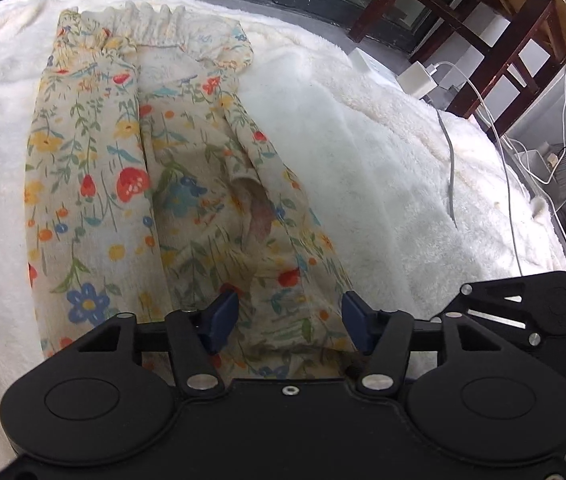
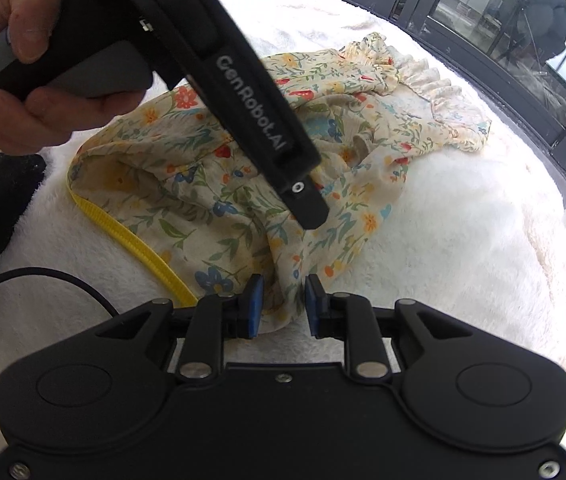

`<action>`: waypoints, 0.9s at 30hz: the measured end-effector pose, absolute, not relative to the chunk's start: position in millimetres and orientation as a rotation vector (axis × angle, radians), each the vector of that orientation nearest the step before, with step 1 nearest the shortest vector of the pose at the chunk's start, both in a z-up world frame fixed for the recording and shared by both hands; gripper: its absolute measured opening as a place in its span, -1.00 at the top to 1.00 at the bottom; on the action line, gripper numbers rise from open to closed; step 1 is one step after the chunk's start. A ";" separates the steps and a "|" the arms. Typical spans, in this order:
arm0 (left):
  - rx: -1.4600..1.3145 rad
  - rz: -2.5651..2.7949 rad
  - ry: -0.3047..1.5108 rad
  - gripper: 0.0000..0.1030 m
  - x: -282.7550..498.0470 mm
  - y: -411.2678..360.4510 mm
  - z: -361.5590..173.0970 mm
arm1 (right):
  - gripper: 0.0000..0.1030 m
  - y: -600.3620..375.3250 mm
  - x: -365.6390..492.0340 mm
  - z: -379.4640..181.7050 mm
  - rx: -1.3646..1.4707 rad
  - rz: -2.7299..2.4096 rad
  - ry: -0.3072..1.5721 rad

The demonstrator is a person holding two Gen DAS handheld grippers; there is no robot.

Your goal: Fold clothes

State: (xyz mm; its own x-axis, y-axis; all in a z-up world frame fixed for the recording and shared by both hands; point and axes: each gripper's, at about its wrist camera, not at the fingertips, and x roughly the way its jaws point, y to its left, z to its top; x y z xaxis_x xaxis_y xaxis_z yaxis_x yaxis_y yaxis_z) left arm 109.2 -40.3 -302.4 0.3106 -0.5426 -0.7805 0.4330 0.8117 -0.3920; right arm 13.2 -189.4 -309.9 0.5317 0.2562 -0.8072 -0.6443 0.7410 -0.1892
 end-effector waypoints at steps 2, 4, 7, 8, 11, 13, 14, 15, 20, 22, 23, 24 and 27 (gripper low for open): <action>-0.112 -0.647 1.093 0.32 109.7 -41.9 -306.1 | 0.50 -189.0 15.8 -310.1 -0.509 0.566 0.852; -0.146 -0.653 1.103 0.70 111.8 -40.4 -307.7 | 0.50 -188.5 16.3 -310.3 -0.515 0.566 0.849; -0.215 -0.655 1.109 0.82 113.7 -36.0 -307.9 | 0.51 -187.7 19.1 -311.4 -0.526 0.562 0.846; -0.209 -0.649 1.104 0.85 112.0 -35.6 -306.2 | 0.51 -187.3 20.5 -312.3 -0.531 0.558 0.846; -0.247 -0.625 1.100 0.86 106.1 -30.5 -301.3 | 0.51 -186.7 18.9 -314.0 -0.537 0.554 0.844; -0.280 -0.609 1.100 0.86 101.8 -26.6 -298.2 | 0.52 -186.2 16.9 -314.9 -0.545 0.565 0.837; -0.289 -0.604 1.100 0.86 99.6 -25.6 -297.1 | 0.58 -186.3 15.6 -315.1 -0.548 0.572 0.834; -0.291 -0.599 1.098 0.86 97.4 -25.2 -296.0 | 0.66 -187.2 14.3 -314.1 -0.543 0.580 0.827; -0.306 -0.574 1.099 0.86 86.2 -20.9 -292.3 | 0.93 -194.2 10.1 -310.2 -0.506 0.575 0.837; -0.314 -0.565 1.109 0.86 85.4 -17.8 -293.1 | 0.94 -195.9 8.8 -310.2 -0.502 0.569 0.843; -0.316 -0.561 1.113 0.86 85.4 -16.3 -293.7 | 0.94 -197.2 7.8 -310.5 -0.499 0.566 0.849; -0.315 -0.556 1.116 0.86 85.8 -15.0 -294.4 | 0.94 -197.5 7.3 -310.8 -0.500 0.567 0.854; -0.321 -0.538 1.114 0.86 86.6 -10.1 -295.7 | 0.94 -198.0 5.7 -311.8 -0.502 0.570 0.868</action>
